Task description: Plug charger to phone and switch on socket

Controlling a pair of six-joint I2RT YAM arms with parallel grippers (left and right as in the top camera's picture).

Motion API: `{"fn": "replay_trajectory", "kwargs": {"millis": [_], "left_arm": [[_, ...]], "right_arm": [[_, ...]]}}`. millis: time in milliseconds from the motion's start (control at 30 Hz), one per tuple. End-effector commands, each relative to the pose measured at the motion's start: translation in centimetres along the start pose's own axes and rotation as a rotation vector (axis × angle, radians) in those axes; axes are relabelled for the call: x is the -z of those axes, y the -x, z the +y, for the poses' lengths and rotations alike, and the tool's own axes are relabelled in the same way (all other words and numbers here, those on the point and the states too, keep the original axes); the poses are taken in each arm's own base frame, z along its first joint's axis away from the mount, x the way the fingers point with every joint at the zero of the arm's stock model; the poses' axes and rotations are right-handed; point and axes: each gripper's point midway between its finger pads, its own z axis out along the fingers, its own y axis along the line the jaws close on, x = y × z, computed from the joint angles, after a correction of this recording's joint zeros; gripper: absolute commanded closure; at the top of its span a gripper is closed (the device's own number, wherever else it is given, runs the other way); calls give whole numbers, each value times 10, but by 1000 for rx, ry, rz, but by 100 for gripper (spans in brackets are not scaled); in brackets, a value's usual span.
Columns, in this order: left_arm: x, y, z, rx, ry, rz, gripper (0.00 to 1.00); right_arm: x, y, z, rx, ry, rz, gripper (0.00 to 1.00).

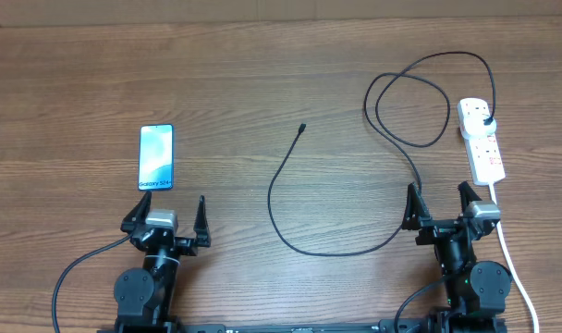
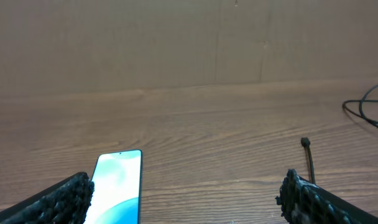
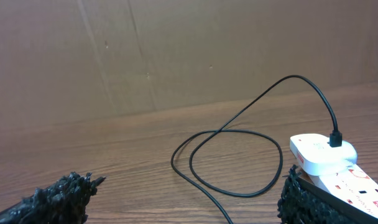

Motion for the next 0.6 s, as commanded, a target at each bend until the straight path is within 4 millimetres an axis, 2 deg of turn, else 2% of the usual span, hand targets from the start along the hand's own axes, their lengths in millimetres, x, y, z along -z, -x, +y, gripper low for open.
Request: {"fn": "replay_trajectory", "kwargs": {"millis": [0, 200, 433, 567], "left_arm": [[0, -1, 7, 74, 40, -1, 0], [0, 3, 11, 103, 63, -18, 0], [1, 21, 7, 104, 39, -92, 0], [1, 20, 5, 105, 28, -86, 0]], "right_arm": [[0, -2, 0, -3, -2, -3, 0], [0, -2, 0, -3, -2, -3, 0], [0, -2, 0, -3, -2, -3, 0], [0, -2, 0, -3, -2, -3, 0]]}}
